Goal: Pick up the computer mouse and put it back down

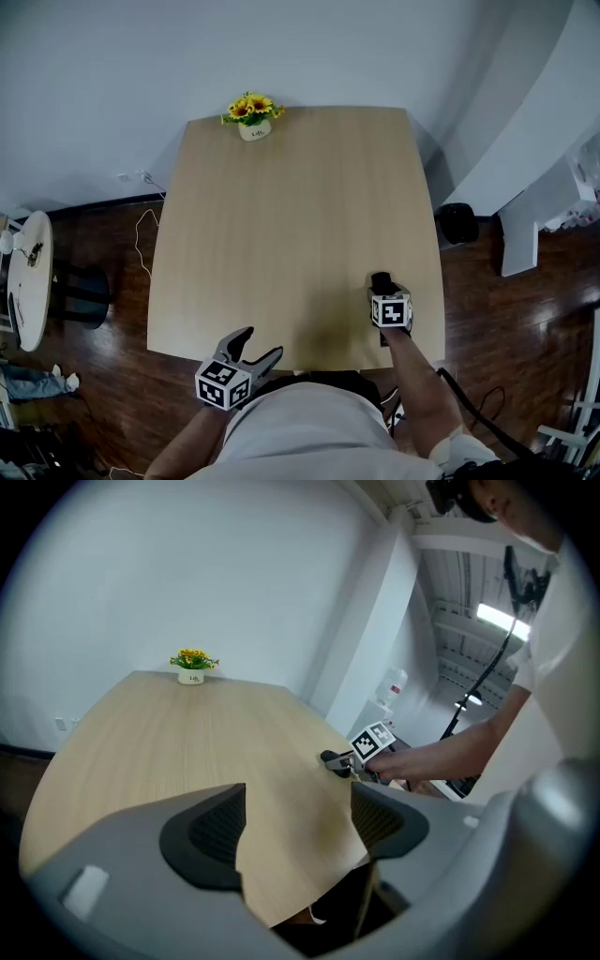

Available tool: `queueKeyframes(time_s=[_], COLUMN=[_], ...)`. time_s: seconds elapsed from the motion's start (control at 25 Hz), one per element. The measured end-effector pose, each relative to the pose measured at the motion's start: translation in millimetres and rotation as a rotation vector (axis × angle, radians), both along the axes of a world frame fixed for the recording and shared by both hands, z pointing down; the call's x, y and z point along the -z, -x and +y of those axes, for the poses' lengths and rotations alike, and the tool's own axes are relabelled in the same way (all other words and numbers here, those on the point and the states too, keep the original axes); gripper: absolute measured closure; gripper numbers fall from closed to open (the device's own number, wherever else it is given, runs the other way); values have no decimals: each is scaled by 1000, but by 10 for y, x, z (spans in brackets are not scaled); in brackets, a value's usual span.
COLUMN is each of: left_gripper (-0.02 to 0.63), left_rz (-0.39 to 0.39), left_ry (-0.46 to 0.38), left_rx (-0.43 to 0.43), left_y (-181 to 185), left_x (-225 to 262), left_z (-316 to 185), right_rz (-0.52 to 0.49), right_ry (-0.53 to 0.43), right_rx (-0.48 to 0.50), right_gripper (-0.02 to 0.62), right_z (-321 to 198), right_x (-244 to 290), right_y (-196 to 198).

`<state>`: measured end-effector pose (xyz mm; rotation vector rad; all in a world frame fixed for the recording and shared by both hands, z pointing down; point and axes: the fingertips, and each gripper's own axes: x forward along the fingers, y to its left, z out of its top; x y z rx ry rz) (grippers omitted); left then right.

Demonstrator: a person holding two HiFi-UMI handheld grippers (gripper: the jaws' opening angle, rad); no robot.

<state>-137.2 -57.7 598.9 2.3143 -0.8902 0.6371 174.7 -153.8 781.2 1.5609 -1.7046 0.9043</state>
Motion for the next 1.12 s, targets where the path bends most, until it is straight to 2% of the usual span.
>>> queueKeyframes(time_s=[0.2,0.68,0.96,1.12], left_gripper=[267,267,267,267], left_rz=[1,44,49,38], left_ry=[-16,-70,-61,-66], left_rx=[-12,-39,24,31], left_y=[-214,-584,-518,-496], left_x=[51,222,194,217], left_z=[47,177,272,300], right_rz=[-29,-64,-38,-37], right_ry=[-40,-183,-246,-255], right_rx=[56,227,298,291], right_gripper=[299,299,299,299], right_z=[144,906,1559,1824], right_x=[314,1853,2747,2975], right_y=[-33,150,191,136])
